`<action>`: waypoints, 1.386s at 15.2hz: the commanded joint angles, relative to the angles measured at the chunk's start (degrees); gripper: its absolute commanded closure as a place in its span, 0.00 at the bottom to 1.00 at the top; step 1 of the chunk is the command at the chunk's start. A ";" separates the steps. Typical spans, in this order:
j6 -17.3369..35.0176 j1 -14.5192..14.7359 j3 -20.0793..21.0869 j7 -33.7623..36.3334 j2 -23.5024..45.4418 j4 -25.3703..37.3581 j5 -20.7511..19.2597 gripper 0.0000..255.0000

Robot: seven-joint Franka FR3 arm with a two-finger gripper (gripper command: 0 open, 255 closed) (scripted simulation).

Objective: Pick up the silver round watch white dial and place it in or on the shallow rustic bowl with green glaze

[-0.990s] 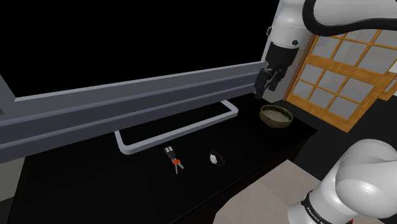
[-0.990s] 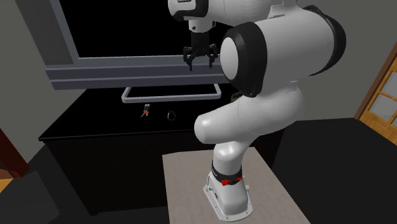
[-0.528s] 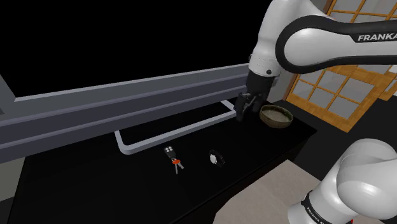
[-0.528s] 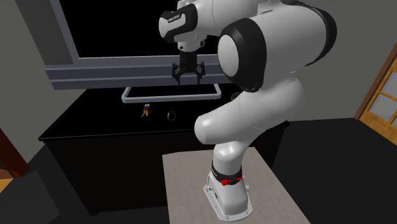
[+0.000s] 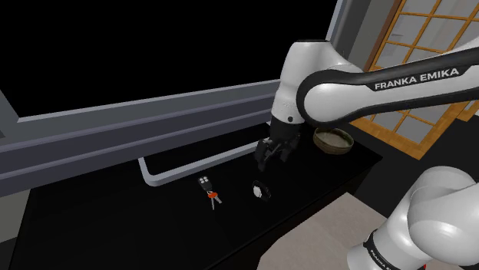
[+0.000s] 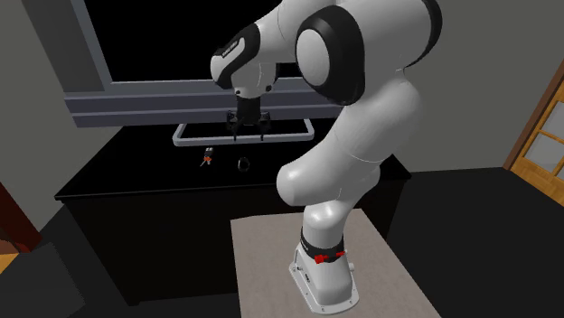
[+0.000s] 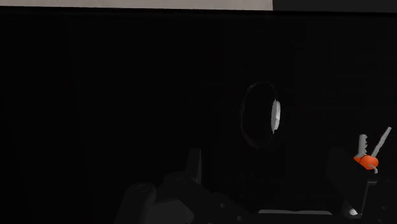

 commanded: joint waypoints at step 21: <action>14.43 1.23 4.28 3.45 10.91 -3.02 3.46 1.00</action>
